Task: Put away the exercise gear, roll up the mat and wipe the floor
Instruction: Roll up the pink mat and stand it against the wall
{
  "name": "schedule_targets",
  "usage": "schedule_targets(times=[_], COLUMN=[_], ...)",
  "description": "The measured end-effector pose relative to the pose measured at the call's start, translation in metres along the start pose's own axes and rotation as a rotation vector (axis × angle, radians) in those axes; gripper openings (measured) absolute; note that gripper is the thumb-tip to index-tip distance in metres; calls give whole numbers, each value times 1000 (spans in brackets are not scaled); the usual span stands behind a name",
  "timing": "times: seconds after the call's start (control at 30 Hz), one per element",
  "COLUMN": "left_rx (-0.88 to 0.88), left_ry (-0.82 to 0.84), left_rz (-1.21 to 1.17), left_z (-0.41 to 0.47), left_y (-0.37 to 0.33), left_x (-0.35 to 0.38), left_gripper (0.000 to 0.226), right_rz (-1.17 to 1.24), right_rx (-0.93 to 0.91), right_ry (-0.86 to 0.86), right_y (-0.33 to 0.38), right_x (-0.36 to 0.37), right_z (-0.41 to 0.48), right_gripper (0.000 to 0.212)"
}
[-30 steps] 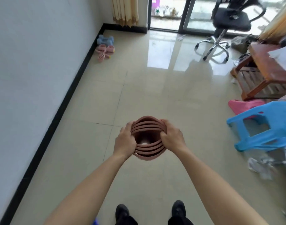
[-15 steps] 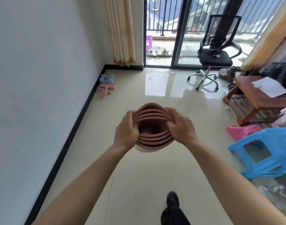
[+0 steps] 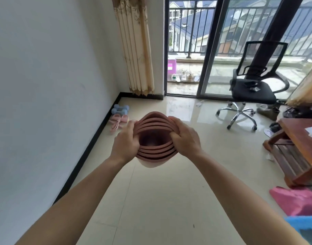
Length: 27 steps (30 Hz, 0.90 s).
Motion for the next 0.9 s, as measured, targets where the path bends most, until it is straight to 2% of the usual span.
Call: schedule_targets(times=[0.23, 0.43, 0.6, 0.9], left_rx=[-51, -102, -111, -187], left_ry=[-74, -83, -61, -5], left_rz=[25, 1, -7, 58], left_z=[164, 331, 479, 732], left_y=[70, 159, 190, 266], left_x=[-36, -72, -113, -113], left_gripper=[36, 36, 36, 42], right_rz=[-11, -51, -52, 12], right_rx=[-83, -66, -24, -29], right_ry=[53, 89, 88, 83], right_y=[3, 15, 18, -36], right_x=[3, 14, -1, -17], right_z=[192, 389, 536, 793], right_gripper=[50, 54, 54, 52])
Point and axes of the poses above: each hand's wrist, its own z-axis towards the middle knuckle, its own x-axis out of the palm, y = z × x, the point moved 9 cm from there along z, towards the middle knuckle, and after that the axes turned 14 degrees about y, right-handed, at the moved point
